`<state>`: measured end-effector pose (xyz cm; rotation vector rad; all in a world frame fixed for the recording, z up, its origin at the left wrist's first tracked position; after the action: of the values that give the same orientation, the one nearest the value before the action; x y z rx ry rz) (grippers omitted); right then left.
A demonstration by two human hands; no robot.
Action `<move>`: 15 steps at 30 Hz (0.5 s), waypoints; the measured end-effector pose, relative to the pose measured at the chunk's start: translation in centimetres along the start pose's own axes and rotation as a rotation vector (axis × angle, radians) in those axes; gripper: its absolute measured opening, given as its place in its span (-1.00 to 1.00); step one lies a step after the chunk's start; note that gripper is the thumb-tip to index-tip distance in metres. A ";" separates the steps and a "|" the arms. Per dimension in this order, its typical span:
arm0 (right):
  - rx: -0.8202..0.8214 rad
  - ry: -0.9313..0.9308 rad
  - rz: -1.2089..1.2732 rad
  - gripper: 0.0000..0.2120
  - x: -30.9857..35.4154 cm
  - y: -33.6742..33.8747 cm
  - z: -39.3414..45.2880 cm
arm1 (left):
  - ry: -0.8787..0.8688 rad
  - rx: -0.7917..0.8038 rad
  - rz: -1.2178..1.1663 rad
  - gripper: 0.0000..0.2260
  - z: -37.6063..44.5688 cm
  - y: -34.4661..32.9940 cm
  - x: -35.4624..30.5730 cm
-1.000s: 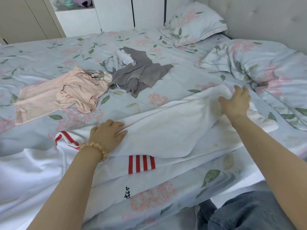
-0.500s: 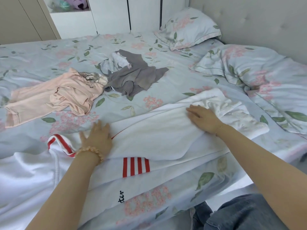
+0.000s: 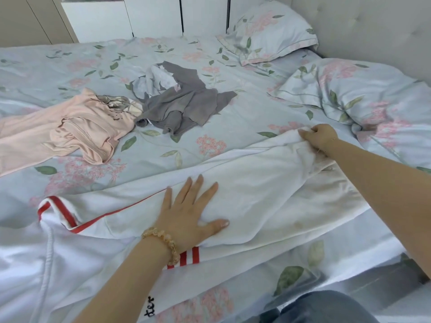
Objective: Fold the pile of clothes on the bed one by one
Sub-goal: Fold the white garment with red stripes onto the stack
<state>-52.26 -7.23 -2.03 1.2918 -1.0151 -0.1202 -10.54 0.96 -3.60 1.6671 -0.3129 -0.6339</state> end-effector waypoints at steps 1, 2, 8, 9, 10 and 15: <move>-0.028 0.022 0.034 -0.66 -0.2 0.1 0.5 | -0.007 0.004 0.011 -0.23 0.0 0.0 0.0; -0.083 0.056 0.040 -0.64 -0.3 0.5 0.7 | -0.017 -0.002 0.015 -0.23 -0.2 0.0 0.1; -0.300 0.188 -0.128 -0.74 -0.1 4.1 2.3 | -0.091 0.039 0.032 -0.16 0.0 -0.1 0.6; -0.291 0.197 -0.170 -0.75 0.0 4.1 2.6 | -0.103 0.058 0.027 -0.15 0.1 0.0 0.7; -0.271 0.204 -0.197 -0.75 -0.1 3.6 2.9 | -0.114 0.075 0.022 -0.13 0.1 0.1 0.8; -0.048 0.168 -0.237 -0.74 -1.3 0.0 3.8 | -0.131 0.120 0.012 -0.11 0.1 0.5 1.1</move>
<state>-55.62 -9.23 -3.01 1.3513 -0.7103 -0.2122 -9.63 0.22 -3.35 1.7404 -0.4620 -0.7289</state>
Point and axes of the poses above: each hand's wrist, its own z-axis towards the middle knuckle, its own y-axis out of the back of the hand, x = y × z, the point moved 2 cm from there along z, towards the middle knuckle, and after that the axes turned 5 degrees about -x, right-handed, at the moved point
